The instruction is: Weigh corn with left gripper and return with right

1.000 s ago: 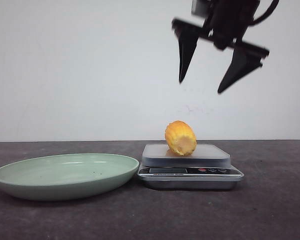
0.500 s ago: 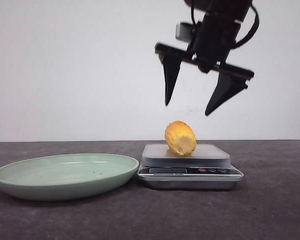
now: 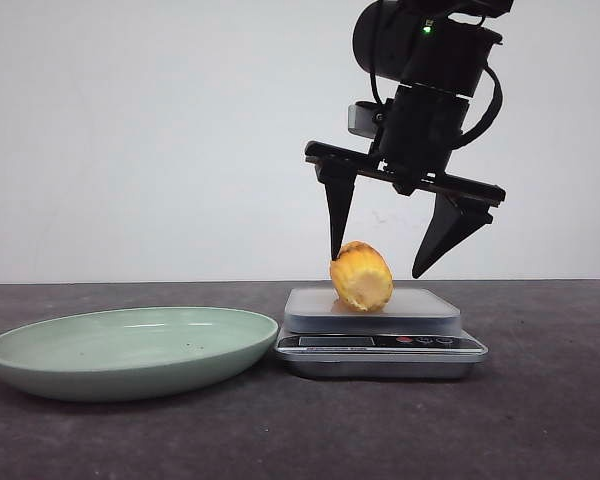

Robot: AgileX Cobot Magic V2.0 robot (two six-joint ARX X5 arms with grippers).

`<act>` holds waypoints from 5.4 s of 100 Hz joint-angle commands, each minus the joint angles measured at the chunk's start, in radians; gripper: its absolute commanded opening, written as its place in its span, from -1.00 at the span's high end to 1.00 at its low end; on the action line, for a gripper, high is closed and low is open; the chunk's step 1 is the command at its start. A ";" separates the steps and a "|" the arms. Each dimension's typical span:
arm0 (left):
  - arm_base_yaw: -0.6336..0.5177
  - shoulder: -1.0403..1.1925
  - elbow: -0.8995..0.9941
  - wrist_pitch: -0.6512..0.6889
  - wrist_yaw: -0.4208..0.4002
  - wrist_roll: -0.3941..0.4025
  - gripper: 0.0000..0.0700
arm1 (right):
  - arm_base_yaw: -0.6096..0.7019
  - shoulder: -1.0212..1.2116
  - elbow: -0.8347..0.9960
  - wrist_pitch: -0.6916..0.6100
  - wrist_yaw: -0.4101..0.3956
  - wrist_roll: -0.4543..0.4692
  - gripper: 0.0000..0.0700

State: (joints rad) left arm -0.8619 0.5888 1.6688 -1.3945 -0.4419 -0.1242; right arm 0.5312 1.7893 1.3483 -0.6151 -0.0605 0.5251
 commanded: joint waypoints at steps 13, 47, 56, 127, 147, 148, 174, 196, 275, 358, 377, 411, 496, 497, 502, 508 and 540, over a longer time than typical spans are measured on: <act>-0.010 0.009 0.018 -0.021 -0.002 -0.024 1.00 | 0.017 0.040 0.021 -0.002 -0.007 0.026 -0.25; -0.010 0.009 0.018 -0.042 -0.003 -0.036 1.00 | 0.045 0.067 0.021 -0.022 -0.042 0.016 1.00; -0.010 0.009 0.018 -0.043 -0.002 -0.054 1.00 | 0.041 0.050 0.021 -0.014 -0.031 0.014 1.00; -0.010 0.009 0.018 -0.042 -0.003 -0.053 1.00 | 0.218 -0.329 0.021 0.375 0.005 -0.009 1.00; -0.010 0.009 0.018 -0.029 -0.003 -0.052 1.00 | 0.332 -0.328 0.021 0.429 0.013 -0.009 1.00; -0.010 0.009 0.018 -0.027 -0.003 -0.051 1.00 | 0.336 -0.325 0.021 0.429 0.014 -0.009 1.00; -0.010 0.009 0.018 -0.026 -0.003 -0.053 1.00 | 0.385 -0.216 0.021 0.412 0.042 0.035 1.00; -0.010 0.009 0.018 -0.027 -0.003 -0.057 1.00 | 0.385 -0.073 0.021 0.393 0.035 0.137 1.00; -0.010 0.009 0.016 -0.052 -0.003 -0.052 1.00 | 0.383 0.144 0.021 0.217 -0.082 0.410 1.00; -0.009 0.009 0.016 -0.056 -0.003 -0.083 1.00 | 0.367 -0.111 0.021 0.509 -0.016 0.003 0.98; -0.009 0.009 0.015 -0.056 -0.003 -0.105 1.00 | 0.426 -0.327 0.021 0.387 0.304 -0.382 0.98; -0.009 0.009 -0.056 -0.056 -0.003 -0.193 1.00 | 0.441 -0.750 -0.235 0.422 0.450 -0.537 0.98; -0.009 0.009 -0.121 -0.051 -0.003 -0.308 1.00 | 0.422 -1.247 -0.471 0.466 0.461 -0.674 0.98; -0.009 0.009 -0.121 -0.051 -0.003 -0.308 1.00 | 0.422 -1.250 -0.471 0.465 0.461 -0.674 0.98; -0.009 0.009 -0.121 -0.050 -0.003 -0.308 1.00 | 0.422 -1.259 -0.471 0.466 0.461 -0.674 0.98; -0.009 0.009 -0.121 -0.050 -0.003 -0.308 1.00 | 0.422 -1.266 -0.471 0.465 0.461 -0.674 0.98; -0.009 0.009 -0.121 -0.049 -0.003 -0.308 1.00 | 0.389 -1.302 -0.472 0.457 0.454 -0.674 0.98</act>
State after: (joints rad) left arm -0.8619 0.5900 1.5288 -1.4197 -0.4419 -0.4305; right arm 0.9348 0.5003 0.8654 -0.1669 0.3965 -0.1421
